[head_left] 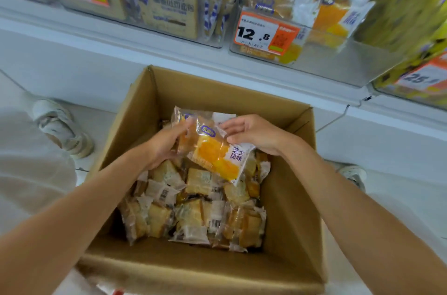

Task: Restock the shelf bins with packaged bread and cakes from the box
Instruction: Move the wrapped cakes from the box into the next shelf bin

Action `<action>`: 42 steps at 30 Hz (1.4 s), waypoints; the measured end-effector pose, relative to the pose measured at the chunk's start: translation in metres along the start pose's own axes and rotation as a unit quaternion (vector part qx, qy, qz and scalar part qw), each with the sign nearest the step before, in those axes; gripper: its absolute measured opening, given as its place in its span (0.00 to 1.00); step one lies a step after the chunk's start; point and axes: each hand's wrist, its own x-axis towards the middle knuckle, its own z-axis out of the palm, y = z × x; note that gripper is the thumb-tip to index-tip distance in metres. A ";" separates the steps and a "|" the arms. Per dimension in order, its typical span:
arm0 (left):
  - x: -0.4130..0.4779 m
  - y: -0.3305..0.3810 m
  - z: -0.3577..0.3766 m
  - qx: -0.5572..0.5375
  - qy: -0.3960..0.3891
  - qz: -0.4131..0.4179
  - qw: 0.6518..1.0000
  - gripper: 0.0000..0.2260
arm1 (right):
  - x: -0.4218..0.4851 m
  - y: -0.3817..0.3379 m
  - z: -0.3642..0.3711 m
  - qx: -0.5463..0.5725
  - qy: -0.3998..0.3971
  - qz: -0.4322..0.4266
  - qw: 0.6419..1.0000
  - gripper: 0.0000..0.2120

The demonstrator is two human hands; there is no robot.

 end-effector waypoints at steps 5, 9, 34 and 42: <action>-0.038 0.044 0.018 0.002 -0.135 0.076 0.988 0.43 | -0.027 -0.061 -0.010 -0.055 0.087 -0.061 0.993 0.16; -0.055 0.073 0.033 -0.021 -0.084 0.116 0.989 0.26 | -0.049 -0.084 -0.008 -0.108 0.178 -0.123 0.970 0.16; 0.070 0.322 0.191 0.425 0.018 0.377 0.823 0.19 | -0.093 -0.112 -0.238 -0.157 0.527 -0.098 0.830 0.34; 0.120 0.321 0.177 0.568 0.025 0.366 0.736 0.32 | -0.040 -0.087 -0.270 -0.044 0.397 0.063 0.914 0.62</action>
